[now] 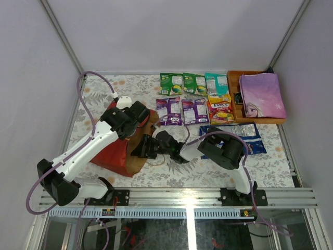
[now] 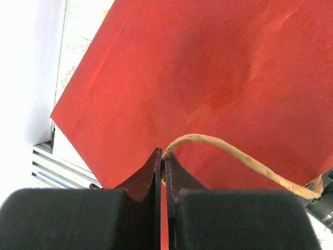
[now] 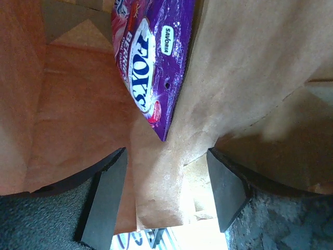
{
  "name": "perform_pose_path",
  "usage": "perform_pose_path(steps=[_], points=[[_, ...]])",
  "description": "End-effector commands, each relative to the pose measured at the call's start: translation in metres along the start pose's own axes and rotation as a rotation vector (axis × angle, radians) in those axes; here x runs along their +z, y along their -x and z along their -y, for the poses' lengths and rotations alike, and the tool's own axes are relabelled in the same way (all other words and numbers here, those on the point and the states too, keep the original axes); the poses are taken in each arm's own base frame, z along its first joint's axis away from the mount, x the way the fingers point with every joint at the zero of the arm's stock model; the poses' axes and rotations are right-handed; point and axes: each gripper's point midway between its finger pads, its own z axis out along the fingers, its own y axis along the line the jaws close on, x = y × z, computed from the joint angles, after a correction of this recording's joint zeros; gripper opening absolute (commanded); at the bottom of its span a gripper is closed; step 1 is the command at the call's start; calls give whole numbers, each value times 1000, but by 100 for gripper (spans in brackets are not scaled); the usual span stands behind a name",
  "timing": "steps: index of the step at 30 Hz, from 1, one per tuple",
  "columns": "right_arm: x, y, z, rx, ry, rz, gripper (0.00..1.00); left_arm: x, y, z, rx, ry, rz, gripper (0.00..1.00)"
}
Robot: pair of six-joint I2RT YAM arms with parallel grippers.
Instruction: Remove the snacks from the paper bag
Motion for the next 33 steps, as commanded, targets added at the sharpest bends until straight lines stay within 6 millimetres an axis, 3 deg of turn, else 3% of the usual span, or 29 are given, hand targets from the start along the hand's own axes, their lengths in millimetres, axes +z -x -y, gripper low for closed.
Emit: perform_pose_path(steps=[1,5,12,16,23,28,33], points=[[0,16,-52,-23,128,78,69,7,-1,6,-14,17,7,0],[-3,24,-65,-68,104,139,68,8,-1,8,-10,18,2,0],[46,3,-27,47,30,36,63,5,6,9,-34,2,20,0],[61,-7,-4,79,-29,24,62,6,4,12,-38,-14,18,0],[53,-5,14,41,-113,82,69,4,2,8,-59,-31,34,0],[79,-10,8,95,-75,44,67,5,-2,9,-66,-43,28,0],[100,0,-4,109,-11,86,59,0,-2,4,-102,-55,37,0]])
